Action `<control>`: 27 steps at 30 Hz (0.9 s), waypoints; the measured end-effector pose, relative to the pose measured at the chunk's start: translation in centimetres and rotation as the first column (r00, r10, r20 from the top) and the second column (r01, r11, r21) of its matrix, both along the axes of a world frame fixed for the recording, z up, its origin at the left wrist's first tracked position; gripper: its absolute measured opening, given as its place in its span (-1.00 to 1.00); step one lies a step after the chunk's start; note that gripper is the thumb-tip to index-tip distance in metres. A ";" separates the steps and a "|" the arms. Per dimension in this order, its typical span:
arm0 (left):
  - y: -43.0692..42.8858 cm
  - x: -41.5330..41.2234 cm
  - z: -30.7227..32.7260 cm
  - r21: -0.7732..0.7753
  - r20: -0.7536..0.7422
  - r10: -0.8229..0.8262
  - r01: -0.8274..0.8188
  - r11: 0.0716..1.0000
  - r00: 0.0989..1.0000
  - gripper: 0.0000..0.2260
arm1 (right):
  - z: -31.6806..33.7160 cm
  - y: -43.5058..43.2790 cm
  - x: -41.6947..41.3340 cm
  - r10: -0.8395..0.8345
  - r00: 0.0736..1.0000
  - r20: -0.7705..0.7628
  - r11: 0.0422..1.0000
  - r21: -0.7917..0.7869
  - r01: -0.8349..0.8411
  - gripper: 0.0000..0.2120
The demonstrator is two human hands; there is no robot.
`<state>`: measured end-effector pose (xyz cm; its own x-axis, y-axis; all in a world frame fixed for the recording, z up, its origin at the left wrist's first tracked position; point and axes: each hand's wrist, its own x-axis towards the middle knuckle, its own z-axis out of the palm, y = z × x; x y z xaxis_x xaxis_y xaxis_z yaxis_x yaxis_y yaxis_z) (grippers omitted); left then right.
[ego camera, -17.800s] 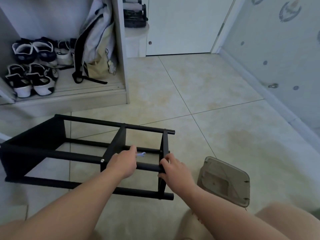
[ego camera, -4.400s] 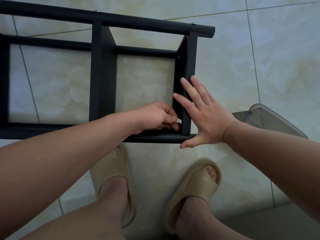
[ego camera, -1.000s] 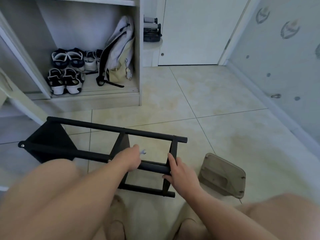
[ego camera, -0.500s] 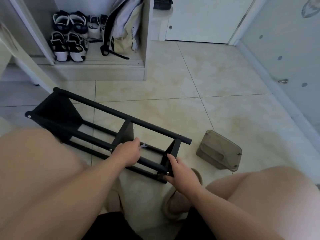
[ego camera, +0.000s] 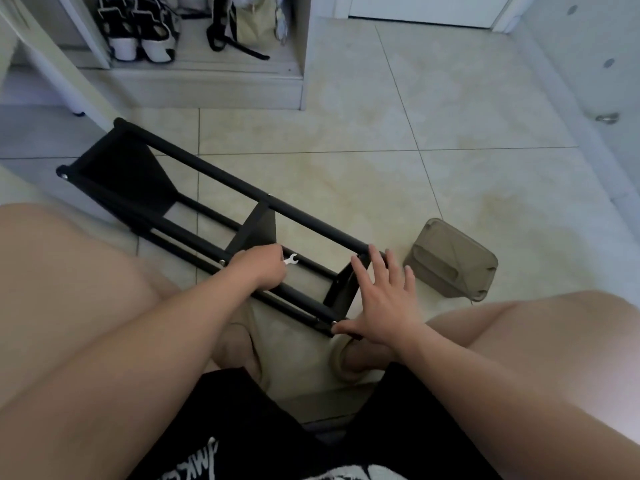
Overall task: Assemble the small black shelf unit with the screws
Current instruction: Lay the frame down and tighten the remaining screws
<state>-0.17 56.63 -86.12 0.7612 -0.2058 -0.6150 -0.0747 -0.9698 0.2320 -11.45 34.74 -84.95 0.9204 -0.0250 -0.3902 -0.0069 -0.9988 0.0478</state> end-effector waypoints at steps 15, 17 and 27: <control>-2.2 -0.5 -0.4 -0.183 -0.057 -0.038 0.027 0.983 0.998 -0.82 | -1.0 -1.3 1.3 0.046 0.989 -0.144 0.999 0.020 -0.044 0.38; -2.8 -0.6 -0.4 -0.263 -0.070 -0.056 0.035 0.964 0.996 -0.81 | -0.8 -1.2 1.2 0.052 0.988 -0.145 0.999 0.014 -0.050 0.37; -5.6 -1.3 -0.2 -0.350 -0.153 -0.204 0.140 0.926 0.967 -0.93 | -0.8 -1.0 1.3 0.051 0.991 -0.126 0.999 0.018 -0.049 0.36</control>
